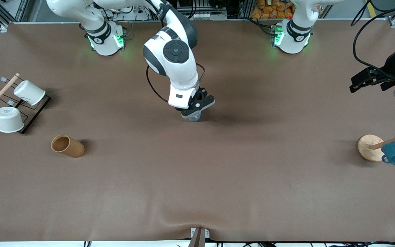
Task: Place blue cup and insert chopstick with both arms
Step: 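Open the right gripper and draw it back from the blue cup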
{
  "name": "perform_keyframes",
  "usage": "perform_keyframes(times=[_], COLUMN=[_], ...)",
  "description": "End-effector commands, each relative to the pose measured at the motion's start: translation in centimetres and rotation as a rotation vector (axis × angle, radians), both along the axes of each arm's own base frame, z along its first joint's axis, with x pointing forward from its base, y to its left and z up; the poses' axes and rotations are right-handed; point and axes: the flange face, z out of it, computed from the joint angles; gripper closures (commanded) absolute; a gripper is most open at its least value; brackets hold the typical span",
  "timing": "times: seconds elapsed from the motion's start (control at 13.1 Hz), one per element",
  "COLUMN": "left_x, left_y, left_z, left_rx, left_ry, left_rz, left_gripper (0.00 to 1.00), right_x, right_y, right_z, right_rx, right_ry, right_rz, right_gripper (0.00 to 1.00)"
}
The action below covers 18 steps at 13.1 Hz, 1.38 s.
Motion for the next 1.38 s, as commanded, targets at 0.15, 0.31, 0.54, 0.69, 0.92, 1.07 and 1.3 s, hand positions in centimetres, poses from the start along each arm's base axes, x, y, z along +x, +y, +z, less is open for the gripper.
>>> perform_keyframes(times=[0.15, 0.31, 0.54, 0.69, 0.92, 1.07, 1.3], left_x=[-0.1, -0.1, 0.0, -0.1, -0.1, -0.4, -1.1], left_y=[0.3, 0.4, 0.4, 0.4, 0.3, 0.1, -0.7], left_z=[-0.1, 0.0, -0.1, -0.2, 0.1, 0.4, 0.8], left_rx=[0.008, 0.017, 0.018, 0.019, 0.018, 0.019, 0.020], left_ry=[-0.009, -0.010, -0.012, -0.011, -0.015, -0.012, 0.000], left_rz=[-0.014, -0.014, -0.015, -0.014, -0.014, -0.018, -0.030], left_gripper=[0.00, 0.00, 0.00, 0.00, 0.00, 0.00, 0.00], right_x=[0.2, 2.8, 7.1, 8.2, 8.4, 7.6, 5.9], right_y=[-3.1, -8.0, -18.2, -24.7, -35.3, -41.7, -47.7], right_z=[5.4, 9.1, 12.8, 14.3, 17.2, 19.2, 21.8], right_rx=[-0.031, -0.027, -0.063, -0.086, -0.060, -0.053, -0.053], right_ry=[0.006, -0.020, -0.031, 0.011, -0.001, 0.005, 0.023], right_rz=[-0.062, -0.141, -0.294, -0.382, -0.391, -0.377, -0.437], right_gripper=[0.00, 0.00, 0.00, 0.00, 0.00, 0.00, 0.00])
